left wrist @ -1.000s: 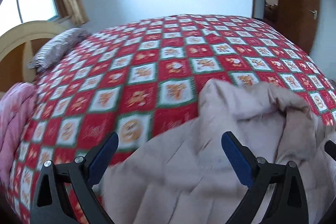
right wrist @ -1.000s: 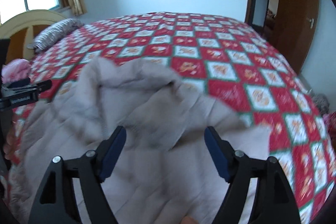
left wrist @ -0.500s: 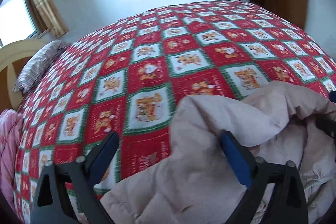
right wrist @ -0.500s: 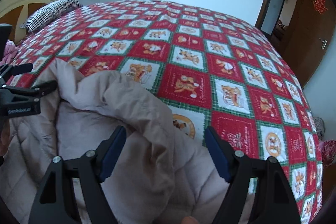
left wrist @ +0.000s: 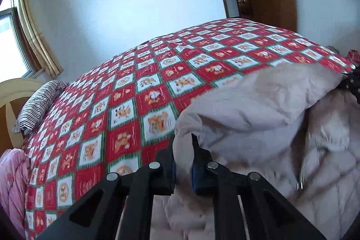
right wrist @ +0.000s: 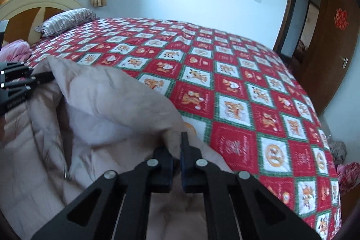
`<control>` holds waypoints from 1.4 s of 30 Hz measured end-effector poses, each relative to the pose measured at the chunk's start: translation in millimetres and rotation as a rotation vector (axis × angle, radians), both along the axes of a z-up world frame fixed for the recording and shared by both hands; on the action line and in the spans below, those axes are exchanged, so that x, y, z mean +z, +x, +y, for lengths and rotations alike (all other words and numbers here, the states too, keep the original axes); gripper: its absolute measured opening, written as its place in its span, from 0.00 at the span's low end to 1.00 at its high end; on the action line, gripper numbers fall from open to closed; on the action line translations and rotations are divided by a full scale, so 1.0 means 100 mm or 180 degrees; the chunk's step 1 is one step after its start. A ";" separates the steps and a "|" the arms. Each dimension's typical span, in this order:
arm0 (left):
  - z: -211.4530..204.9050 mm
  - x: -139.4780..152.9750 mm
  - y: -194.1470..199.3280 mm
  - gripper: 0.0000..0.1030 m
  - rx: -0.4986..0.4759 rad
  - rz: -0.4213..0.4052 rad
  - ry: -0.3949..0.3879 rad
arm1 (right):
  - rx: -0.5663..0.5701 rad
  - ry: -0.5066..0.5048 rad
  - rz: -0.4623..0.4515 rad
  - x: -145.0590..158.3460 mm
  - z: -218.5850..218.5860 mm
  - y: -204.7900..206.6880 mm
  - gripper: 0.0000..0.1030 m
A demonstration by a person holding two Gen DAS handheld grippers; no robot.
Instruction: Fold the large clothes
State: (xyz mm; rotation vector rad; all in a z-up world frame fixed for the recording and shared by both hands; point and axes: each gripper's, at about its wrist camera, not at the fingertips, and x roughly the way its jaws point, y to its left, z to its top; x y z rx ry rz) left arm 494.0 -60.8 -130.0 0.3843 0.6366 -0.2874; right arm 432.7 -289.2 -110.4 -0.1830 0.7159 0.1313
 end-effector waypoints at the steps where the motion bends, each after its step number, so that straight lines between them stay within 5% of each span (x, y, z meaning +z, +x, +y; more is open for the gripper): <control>1: 0.03 -0.09 -0.06 0.09 -0.0012 0.0009 0.0044 | 0.0040 -0.0007 -0.0018 -0.04 -0.03 -0.10 0.04; 10: -0.14 -0.66 0.04 0.08 0.0096 0.0133 0.0464 | 0.0107 -0.0322 0.0245 -0.50 0.14 -0.12 0.04; 16: 0.03 -0.37 -0.12 0.14 0.0182 0.0037 0.0215 | 0.0086 -0.0396 0.0286 -0.55 0.11 -0.13 0.03; 21: 0.26 0.05 -0.35 0.79 0.0358 -0.0317 -0.0042 | 0.0094 -0.0402 0.0271 -0.54 0.07 -0.15 0.04; 23: 0.33 0.23 -0.37 0.83 0.0422 -0.0483 -0.0183 | 0.0098 -0.0410 0.0264 -0.54 0.08 -0.15 0.04; 25: 0.30 0.33 -0.25 0.84 0.0574 -0.0545 -0.0183 | 0.0105 -0.0414 0.0249 -0.54 0.09 -0.16 0.04; 30: 0.09 0.30 0.30 0.85 0.0867 -0.0188 -0.0396 | 0.0091 -0.0395 0.0234 -0.55 0.09 -0.17 0.04; 34: -0.15 -0.25 0.41 0.85 0.0885 0.0038 0.0148 | 0.0114 -0.0336 0.0262 -0.48 0.01 -0.23 0.06; 36: -0.12 -0.46 0.36 0.85 0.0886 0.0133 0.0236 | 0.0130 -0.0251 0.0286 -0.40 -0.06 -0.27 0.14; 38: -0.03 -0.47 0.34 0.85 0.0902 0.0157 0.0129 | 0.0095 -0.0115 0.0295 -0.26 -0.16 -0.35 0.38; 42: -0.02 -0.29 0.36 0.85 0.0890 0.0105 -0.0003 | -0.0155 0.0232 0.0088 0.08 -0.36 -0.49 0.45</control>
